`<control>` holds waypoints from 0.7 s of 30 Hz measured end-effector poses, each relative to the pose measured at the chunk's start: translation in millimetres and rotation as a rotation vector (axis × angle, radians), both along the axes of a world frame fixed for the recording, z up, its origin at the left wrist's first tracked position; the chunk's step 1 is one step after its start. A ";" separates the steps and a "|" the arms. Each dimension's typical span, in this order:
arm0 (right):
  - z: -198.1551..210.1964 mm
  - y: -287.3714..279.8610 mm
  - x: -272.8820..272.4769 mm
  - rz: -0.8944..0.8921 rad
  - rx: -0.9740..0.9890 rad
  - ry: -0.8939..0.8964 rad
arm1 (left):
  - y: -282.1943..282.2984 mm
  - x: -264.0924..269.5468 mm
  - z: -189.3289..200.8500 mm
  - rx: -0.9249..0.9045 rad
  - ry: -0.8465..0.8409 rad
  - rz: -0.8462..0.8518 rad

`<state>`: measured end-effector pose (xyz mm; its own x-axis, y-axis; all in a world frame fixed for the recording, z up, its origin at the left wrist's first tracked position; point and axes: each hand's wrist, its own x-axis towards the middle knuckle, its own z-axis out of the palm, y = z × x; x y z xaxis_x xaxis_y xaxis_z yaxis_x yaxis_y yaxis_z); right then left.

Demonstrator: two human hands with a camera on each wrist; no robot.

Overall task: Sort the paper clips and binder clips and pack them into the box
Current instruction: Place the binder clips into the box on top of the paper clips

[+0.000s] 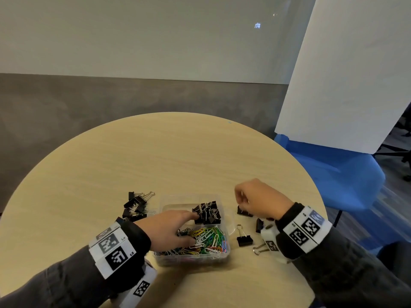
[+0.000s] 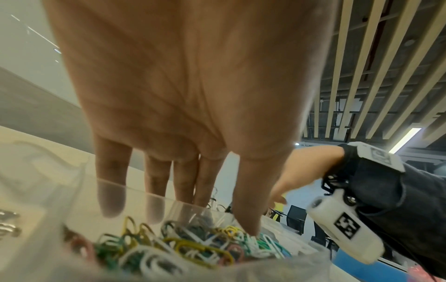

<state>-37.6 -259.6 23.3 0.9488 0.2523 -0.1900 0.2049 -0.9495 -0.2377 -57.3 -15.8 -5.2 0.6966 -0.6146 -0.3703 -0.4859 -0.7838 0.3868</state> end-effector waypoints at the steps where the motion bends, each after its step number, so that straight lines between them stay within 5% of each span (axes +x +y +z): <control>1: -0.7 -0.8 -7.0 0.000 -0.046 0.073 | 1.0 1.1 0.5 -0.005 -0.016 0.012; 8: -27.0 4.0 -34.9 0.056 -0.228 0.182 | 0.1 0.1 -3.9 -0.006 0.022 -0.008; 15: -15.0 -11.0 -21.4 0.061 -0.086 0.126 | 14.3 9.5 12.4 -0.047 -0.096 0.081; 21: 13.9 -1.1 -6.0 0.088 0.138 -0.139 | 16.3 11.5 13.2 -0.055 -0.090 0.125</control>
